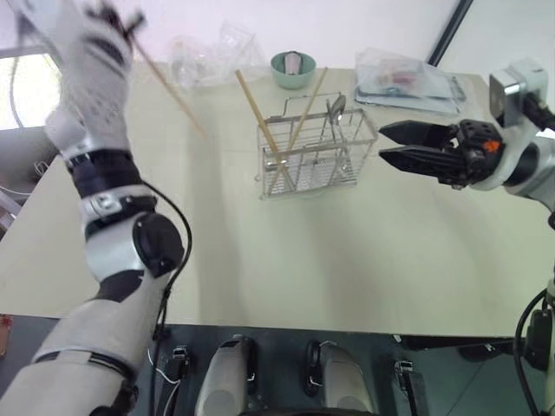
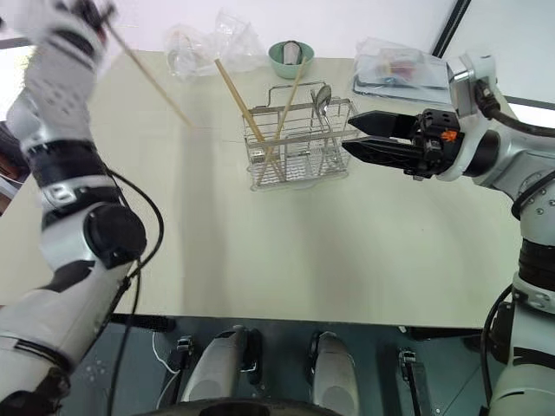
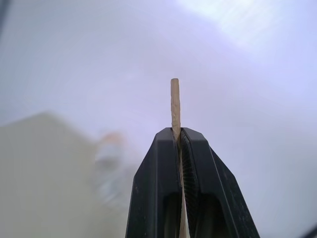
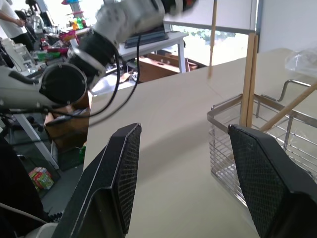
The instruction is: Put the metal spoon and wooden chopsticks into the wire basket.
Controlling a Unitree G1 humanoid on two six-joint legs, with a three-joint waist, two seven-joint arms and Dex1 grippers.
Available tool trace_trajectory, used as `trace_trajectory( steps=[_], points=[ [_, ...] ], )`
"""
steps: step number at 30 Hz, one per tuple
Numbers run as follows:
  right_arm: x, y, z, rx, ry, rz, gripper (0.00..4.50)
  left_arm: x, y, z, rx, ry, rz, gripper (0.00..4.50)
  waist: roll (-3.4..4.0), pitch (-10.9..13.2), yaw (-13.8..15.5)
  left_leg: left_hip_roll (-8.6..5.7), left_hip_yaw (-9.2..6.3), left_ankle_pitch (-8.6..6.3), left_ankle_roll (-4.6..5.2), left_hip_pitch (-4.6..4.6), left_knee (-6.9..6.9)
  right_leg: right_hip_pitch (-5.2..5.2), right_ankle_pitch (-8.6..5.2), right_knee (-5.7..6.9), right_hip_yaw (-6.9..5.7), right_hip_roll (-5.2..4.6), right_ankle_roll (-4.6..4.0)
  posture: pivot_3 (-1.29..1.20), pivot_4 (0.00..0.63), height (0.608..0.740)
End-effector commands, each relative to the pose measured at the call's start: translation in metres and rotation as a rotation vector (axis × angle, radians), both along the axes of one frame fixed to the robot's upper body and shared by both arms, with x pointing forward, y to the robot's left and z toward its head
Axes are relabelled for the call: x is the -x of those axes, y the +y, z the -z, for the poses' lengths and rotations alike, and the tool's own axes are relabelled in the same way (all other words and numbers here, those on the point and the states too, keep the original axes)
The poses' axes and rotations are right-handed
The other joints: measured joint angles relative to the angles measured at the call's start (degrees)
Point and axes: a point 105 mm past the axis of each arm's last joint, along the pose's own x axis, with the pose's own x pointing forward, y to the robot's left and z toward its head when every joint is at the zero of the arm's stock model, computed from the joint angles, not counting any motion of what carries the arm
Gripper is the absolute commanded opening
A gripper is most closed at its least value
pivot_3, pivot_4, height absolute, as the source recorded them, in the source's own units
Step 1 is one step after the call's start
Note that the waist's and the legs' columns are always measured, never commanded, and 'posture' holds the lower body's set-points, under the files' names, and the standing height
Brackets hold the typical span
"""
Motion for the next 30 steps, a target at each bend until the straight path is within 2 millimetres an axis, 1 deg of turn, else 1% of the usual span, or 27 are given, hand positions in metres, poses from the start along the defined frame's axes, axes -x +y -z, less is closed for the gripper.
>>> trace_trajectory(
  steps=[1, 3, 6, 9, 10, 12, 15, 18, 22, 24, 27, 30],
  points=[
    [0.002, -0.006, -0.009, 0.022, -0.056, 0.035, 2.86, 0.019, -0.039, -0.03, -0.059, -0.152, 0.183, 0.02, 0.01, 0.0, -0.11, 0.0, 0.01, 0.0, 0.02, 0.0, 0.0, 0.03, 0.03, -0.07, 0.0, 0.03, 0.06, 0.0, 0.15, 0.707],
    [-0.004, -0.01, -0.013, 0.012, -0.076, 0.079, 2.86, 0.024, -0.058, -0.033, -0.122, -0.175, 0.249, 0.02, 0.01, 0.0, -0.21, 0.01, 0.04, 0.02, 0.03, 0.0, 0.0, 0.03, 0.06, -0.07, 0.01, 0.06, 0.11, 0.0, 0.15, 0.707],
    [-0.012, -0.016, -0.018, -0.008, -0.091, 0.135, 2.86, 0.032, -0.088, -0.03, -0.235, -0.203, 0.335, 0.02, 0.0, 0.0, -0.28, 0.02, 0.05, 0.07, -0.02, 0.01, 0.01, 0.01, 0.07, -0.03, 0.01, 0.12, 0.12, 0.0, 0.15, 0.707],
    [-0.013, -0.019, -0.019, -0.013, -0.105, 0.161, 2.86, 0.034, -0.119, -0.016, -0.371, -0.206, 0.379, 0.02, 0.03, -0.02, -0.28, 0.04, 0.06, 0.09, -0.04, 0.04, 0.01, 0.01, 0.06, 0.01, 0.04, 0.16, 0.12, 0.0, 0.15, 0.707],
    [-0.013, -0.02, -0.019, -0.015, -0.106, 0.165, 2.86, 0.034, -0.125, -0.013, -0.395, -0.208, 0.391, 0.02, 0.03, -0.02, -0.27, 0.04, 0.08, 0.09, -0.04, 0.08, 0.01, 0.01, 0.06, 0.04, 0.07, 0.16, 0.11, 0.0, 0.15, 0.707],
    [-0.012, -0.021, -0.018, -0.013, -0.106, 0.168, 2.86, 0.033, -0.134, -0.005, -0.442, -0.202, 0.396, 0.02, 0.03, -0.02, -0.27, 0.04, 0.09, 0.1, -0.04, 0.1, 0.01, 0.02, 0.06, 0.07, 0.08, 0.17, 0.11, 0.0, 0.15, 0.707],
    [-0.011, -0.021, -0.017, -0.014, -0.104, 0.171, 2.86, 0.024, -0.152, 0.021, -0.543, -0.171, 0.381, 0.02, 0.03, -0.02, -0.24, 0.04, 0.08, 0.11, -0.01, 0.12, 0.02, 0.01, 0.06, 0.08, 0.11, 0.17, 0.11, 0.0, 0.15, 0.707],
    [-0.009, -0.021, -0.017, -0.017, -0.104, 0.17, 2.86, 0.02, -0.159, 0.04, -0.573, -0.165, 0.377, 0.02, 0.03, -0.02, -0.24, 0.05, 0.09, 0.11, -0.01, 0.12, 0.02, 0.02, 0.06, 0.08, 0.11, 0.16, 0.1, 0.0, 0.15, 0.707],
    [-0.009, -0.021, -0.017, -0.02, -0.103, 0.17, 2.86, 0.013, -0.164, 0.061, -0.585, -0.164, 0.35, 0.02, 0.03, -0.02, -0.23, 0.06, 0.08, 0.07, 0.06, 0.11, 0.02, 0.0, 0.06, 0.08, 0.12, 0.15, 0.1, 0.0, 0.15, 0.707],
    [-0.009, -0.022, -0.016, -0.022, -0.101, 0.173, 2.86, 0.009, -0.168, 0.075, -0.593, -0.154, 0.347, 0.02, 0.03, -0.02, -0.21, 0.06, 0.07, 0.05, 0.1, 0.11, 0.02, 0.0, 0.06, 0.07, 0.12, 0.15, 0.1, 0.0, 0.15, 0.707],
    [-0.011, -0.022, -0.017, -0.029, -0.099, 0.177, 2.86, 0.008, -0.174, 0.092, -0.6, -0.145, 0.366, 1.04, 0.03, -0.02, -0.17, 0.06, 0.07, 0.0, 0.18, 0.11, 0.03, 0.01, 0.06, 0.08, 0.11, 0.14, 0.1, 0.0, 0.15, 0.707],
    [-0.012, -0.021, -0.018, -0.03, -0.1, 0.176, 2.86, 0.011, -0.178, 0.101, -0.594, -0.136, 0.389, 2.52, 0.03, -0.02, -0.2, 0.06, 0.07, -0.02, 0.22, 0.1, 0.04, 0.0, 0.07, 0.08, 0.11, 0.13, 0.09, 0.0, 0.15, 0.707]
  ],
)
